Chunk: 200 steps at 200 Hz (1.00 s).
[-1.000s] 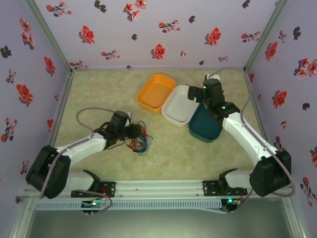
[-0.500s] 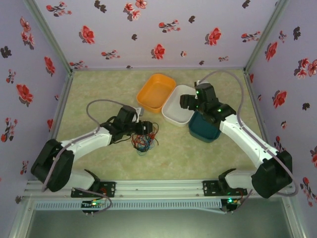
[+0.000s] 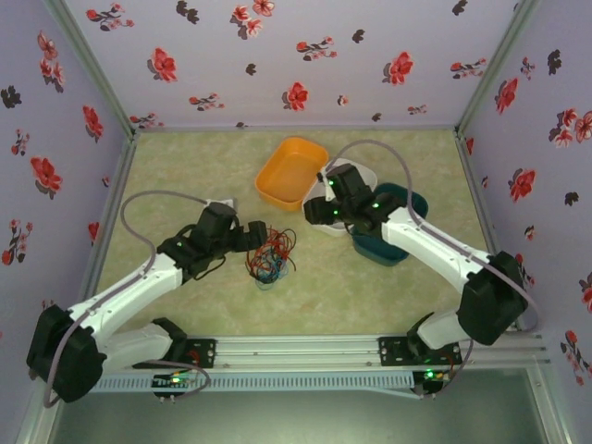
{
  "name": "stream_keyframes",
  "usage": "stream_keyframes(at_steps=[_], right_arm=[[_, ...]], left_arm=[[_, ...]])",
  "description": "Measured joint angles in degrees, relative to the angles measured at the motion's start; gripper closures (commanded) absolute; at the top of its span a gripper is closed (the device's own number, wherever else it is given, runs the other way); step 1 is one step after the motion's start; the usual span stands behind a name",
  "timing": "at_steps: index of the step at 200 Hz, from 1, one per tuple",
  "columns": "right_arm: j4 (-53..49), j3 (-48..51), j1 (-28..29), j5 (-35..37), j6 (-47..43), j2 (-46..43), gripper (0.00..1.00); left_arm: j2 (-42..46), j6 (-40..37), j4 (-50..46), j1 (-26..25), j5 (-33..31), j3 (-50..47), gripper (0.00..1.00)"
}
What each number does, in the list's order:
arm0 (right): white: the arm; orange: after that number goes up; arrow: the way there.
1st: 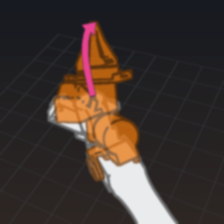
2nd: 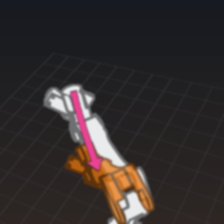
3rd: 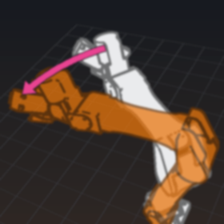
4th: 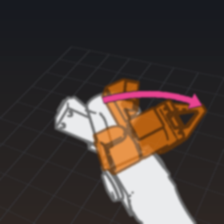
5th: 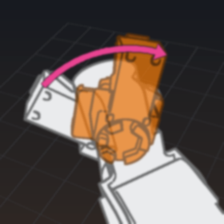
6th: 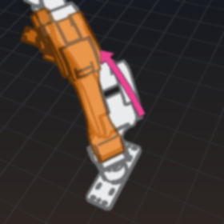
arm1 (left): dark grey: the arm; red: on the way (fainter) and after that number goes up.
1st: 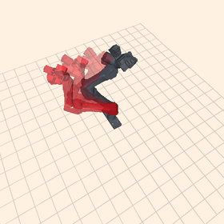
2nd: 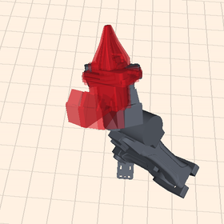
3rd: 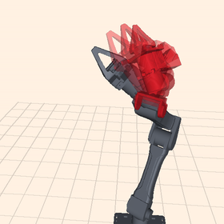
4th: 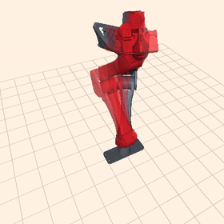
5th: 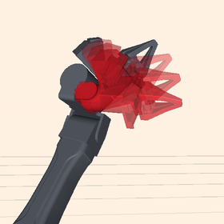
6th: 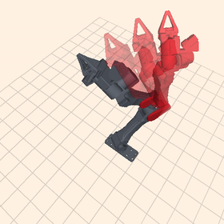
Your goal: Untangle the cables
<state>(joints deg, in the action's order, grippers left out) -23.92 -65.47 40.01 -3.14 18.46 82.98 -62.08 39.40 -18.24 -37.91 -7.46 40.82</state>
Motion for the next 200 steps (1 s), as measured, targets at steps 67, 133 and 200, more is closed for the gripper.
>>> stream_keyframes(at_steps=[67,133,200], right_arm=[[-5.29,-10.34,8.68,-4.39,-6.56,10.97,0.64],[-8.04,-14.14,9.44,-9.27,-8.09,18.71,0.73],[-9.25,-17.27,9.29,-9.6,-7.96,22.97,0.75]], left_arm=[[2.19,4.11,-4.44,0.04,4.46,-7.19,0.16],[-2.49,6.54,1.97,0.02,11.85,-10.67,0.42],[-10.43,2.75,10.23,0.02,11.41,-10.67,0.87]])
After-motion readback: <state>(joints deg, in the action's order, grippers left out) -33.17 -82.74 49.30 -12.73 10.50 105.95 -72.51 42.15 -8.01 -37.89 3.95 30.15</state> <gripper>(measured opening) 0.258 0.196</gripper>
